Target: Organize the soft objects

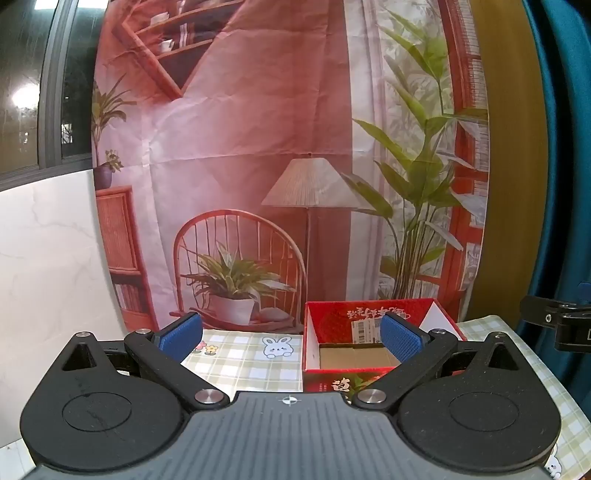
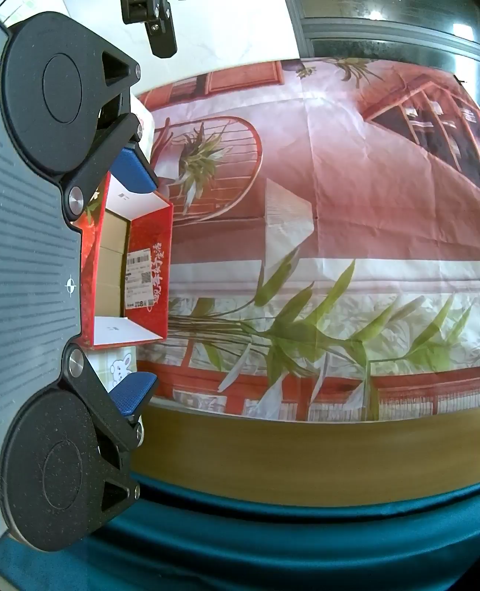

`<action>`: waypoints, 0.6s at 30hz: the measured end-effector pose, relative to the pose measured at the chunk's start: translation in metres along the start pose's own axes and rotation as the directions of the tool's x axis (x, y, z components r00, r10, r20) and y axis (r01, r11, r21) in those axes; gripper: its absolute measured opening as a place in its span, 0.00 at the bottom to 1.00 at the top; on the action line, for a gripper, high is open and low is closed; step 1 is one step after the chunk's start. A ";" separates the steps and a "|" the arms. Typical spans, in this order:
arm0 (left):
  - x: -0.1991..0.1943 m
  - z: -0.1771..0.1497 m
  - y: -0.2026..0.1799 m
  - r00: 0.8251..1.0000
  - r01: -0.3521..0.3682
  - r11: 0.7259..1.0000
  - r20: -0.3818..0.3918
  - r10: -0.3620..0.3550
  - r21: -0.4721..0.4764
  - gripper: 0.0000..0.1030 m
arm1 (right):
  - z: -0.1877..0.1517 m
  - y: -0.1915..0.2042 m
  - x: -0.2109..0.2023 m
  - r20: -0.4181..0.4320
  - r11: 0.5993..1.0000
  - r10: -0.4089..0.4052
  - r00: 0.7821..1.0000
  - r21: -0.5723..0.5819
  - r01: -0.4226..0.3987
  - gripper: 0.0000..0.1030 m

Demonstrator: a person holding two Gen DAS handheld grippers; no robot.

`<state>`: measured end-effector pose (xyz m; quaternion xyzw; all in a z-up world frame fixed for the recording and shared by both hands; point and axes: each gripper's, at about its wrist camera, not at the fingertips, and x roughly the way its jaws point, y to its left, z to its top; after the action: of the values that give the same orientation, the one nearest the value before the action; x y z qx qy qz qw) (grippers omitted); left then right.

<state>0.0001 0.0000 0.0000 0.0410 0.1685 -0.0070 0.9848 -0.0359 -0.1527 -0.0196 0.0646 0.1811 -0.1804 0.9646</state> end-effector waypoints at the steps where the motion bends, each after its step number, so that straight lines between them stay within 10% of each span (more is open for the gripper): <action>1: 0.000 0.001 -0.001 1.000 -0.001 1.000 -0.001 0.001 -0.001 1.00 | 0.000 0.000 0.000 0.000 1.000 -0.001 1.000 0.000 0.001 1.00; 18: 0.000 0.000 -0.001 1.000 -0.003 1.000 0.000 0.003 -0.002 1.00 | -0.006 0.002 0.000 -0.008 1.000 0.003 1.000 0.003 -0.003 1.00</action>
<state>-0.0001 -0.0010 -0.0002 0.0404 0.1686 -0.0056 0.9848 -0.0370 -0.1502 -0.0255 0.0672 0.1846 -0.1791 0.9640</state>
